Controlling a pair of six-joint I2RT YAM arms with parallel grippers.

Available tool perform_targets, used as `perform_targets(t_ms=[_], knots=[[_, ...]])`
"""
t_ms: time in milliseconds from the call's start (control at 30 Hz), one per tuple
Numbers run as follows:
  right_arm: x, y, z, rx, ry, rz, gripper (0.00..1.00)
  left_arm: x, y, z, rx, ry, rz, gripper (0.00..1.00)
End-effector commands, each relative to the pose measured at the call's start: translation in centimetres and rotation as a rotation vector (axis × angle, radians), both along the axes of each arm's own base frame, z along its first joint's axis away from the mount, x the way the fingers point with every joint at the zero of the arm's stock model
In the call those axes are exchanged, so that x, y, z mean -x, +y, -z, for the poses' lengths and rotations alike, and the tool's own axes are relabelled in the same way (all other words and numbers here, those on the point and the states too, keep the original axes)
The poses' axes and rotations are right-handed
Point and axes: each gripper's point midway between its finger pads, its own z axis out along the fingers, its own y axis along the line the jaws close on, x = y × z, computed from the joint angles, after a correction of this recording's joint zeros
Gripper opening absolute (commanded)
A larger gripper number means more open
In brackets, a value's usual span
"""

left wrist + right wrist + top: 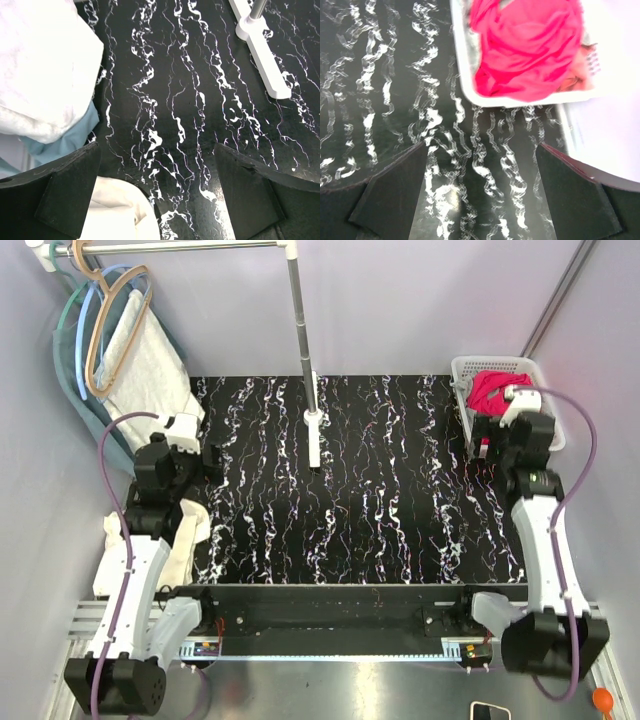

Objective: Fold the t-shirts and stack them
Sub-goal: Grab the tshirt from the pile

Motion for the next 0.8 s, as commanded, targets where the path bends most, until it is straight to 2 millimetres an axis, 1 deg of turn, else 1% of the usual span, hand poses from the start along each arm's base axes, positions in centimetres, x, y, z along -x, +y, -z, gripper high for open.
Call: perform_targets(t_ms=[0,33,67,100,133,167,200,233,267,300,333,367,400,433,467,500,533,567,600,633,667,700,767], knots=[[-3.2,-3.3,-4.8,0.143,0.004,0.072,1.00,-1.7,0.4,-3.2,-0.042,-0.044,0.002,0.99],[-4.5,-4.0,-3.8,0.139,0.051,0.077,1.00,-2.1,0.5,-3.7,-0.048,-0.038,0.004,0.99],[-5.3,-4.7,-5.7,0.133,0.037,0.078,1.00,-2.6,0.4,-3.5,-0.061,-0.028,0.017,0.99],[-6.0,-5.1,-6.0,0.127,0.049,0.076,1.00,-3.3,0.3,-2.7,-0.066,0.003,0.025,0.99],[-7.4,-5.4,-4.4,0.112,0.109,0.065,1.00,-4.0,0.3,-3.1,-0.069,-0.009,0.027,0.99],[-8.2,-5.5,-6.1,0.103,0.101,0.054,1.00,-4.5,0.2,-3.0,-0.074,-0.005,0.039,0.99],[-9.0,-5.9,-6.1,0.089,0.116,0.060,0.98,-5.4,0.2,-2.2,-0.074,0.021,0.043,0.99],[-10.8,-6.5,-6.4,0.075,0.124,0.061,0.96,-6.1,0.0,-2.6,-0.072,0.010,0.050,0.99],[-11.1,-6.5,-5.9,0.051,0.154,0.050,0.94,-6.6,-0.2,-2.4,-0.067,0.015,0.058,0.99],[-11.6,-7.0,-5.8,0.028,0.162,0.063,0.92,-7.4,-0.3,-1.7,-0.066,0.036,0.064,0.98],[-12.9,-7.6,-5.7,0.018,0.163,0.065,0.91,-8.1,-0.3,-2.1,-0.065,0.020,0.066,0.97],[-13.3,-7.8,-5.4,0.004,0.174,0.064,0.90,-8.6,-0.3,-2.0,-0.066,0.022,0.068,0.97],[-13.9,-8.5,-4.4,-0.008,0.191,0.078,0.89,-9.5,-0.4,-1.6,-0.067,0.024,0.070,0.97],[-14.3,-8.9,-4.9,-0.005,0.180,0.084,0.88,-9.9,-0.3,-1.4,-0.070,0.027,0.067,0.96],[-14.7,-8.8,-4.5,-0.018,0.187,0.065,0.88,-10.5,-0.3,-0.5,-0.070,0.047,0.066,0.96],[-15.2,-9.4,-3.4,-0.028,0.205,0.072,0.86,-11.2,-0.2,-0.7,-0.072,0.035,0.065,0.96],[-15.5,-9.4,-2.8,-0.042,0.216,0.056,0.84,-11.5,-0.2,-0.3,-0.072,0.043,0.064,0.94],[-15.8,-9.6,-2.2,-0.050,0.226,0.050,0.82,-12.1,-0.2,0.9,-0.070,0.069,0.064,0.93],[-16.3,-10.0,-0.6,-0.054,0.257,0.045,0.79,-12.5,-0.3,1.1,-0.069,0.067,0.067,0.92],[-16.6,-10.3,-0.1,-0.054,0.263,0.039,0.75,-12.8,-0.3,1.6,-0.070,0.075,0.068,0.91],[-16.8,-10.5,0.4,-0.049,0.275,0.035,0.74,-13.2,-0.3,2.7,-0.071,0.097,0.070,0.90],[-17.2,-10.8,1.5,-0.049,0.294,0.032,0.72,-13.5,-0.3,3.1,-0.072,0.102,0.071,0.91],[-17.7,-11.0,1.7,-0.041,0.295,0.021,0.69,-13.8,-0.4,4.2,-0.076,0.120,0.081,0.91]])
